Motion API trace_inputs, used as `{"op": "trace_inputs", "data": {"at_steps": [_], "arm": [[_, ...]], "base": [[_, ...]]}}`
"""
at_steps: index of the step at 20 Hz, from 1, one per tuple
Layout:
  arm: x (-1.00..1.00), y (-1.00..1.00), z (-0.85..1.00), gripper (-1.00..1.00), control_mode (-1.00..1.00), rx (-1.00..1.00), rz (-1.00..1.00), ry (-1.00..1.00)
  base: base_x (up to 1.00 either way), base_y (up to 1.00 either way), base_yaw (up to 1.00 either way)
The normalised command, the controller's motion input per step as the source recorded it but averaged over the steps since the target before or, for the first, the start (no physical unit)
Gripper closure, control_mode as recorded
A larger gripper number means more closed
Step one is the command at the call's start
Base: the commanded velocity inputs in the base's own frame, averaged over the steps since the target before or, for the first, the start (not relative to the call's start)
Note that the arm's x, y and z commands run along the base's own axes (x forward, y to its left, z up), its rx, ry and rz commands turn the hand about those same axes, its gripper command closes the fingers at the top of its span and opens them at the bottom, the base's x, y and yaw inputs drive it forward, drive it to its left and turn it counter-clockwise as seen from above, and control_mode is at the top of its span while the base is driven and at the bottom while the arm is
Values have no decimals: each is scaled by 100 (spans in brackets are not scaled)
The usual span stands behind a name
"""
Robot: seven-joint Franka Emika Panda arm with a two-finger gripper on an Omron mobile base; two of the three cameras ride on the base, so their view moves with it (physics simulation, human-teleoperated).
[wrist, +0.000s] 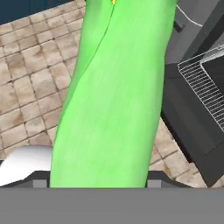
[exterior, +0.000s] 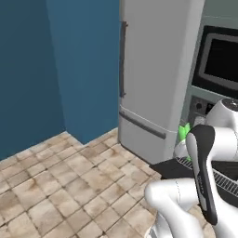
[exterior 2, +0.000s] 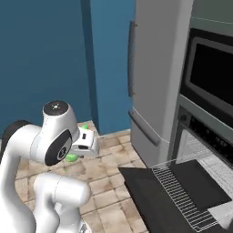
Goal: Place the corn on the bottom rack of the oven.
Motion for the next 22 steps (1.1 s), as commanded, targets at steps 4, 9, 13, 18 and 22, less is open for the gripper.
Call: {"op": "trace_inputs", "data": {"at_steps": [4,9,13,18,22], "arm": [[0,0,0,100,100,0,0,0],[0,0,0,100,100,0,0,0],[0,0,0,100,100,0,0,0],[0,0,0,100,100,0,0,0],[0,0,0,100,100,0,0,0]], "base": [[58,32,-81],[57,36,-81],[72,42,-76],[78,38,-60],[76,44,-52]]}}
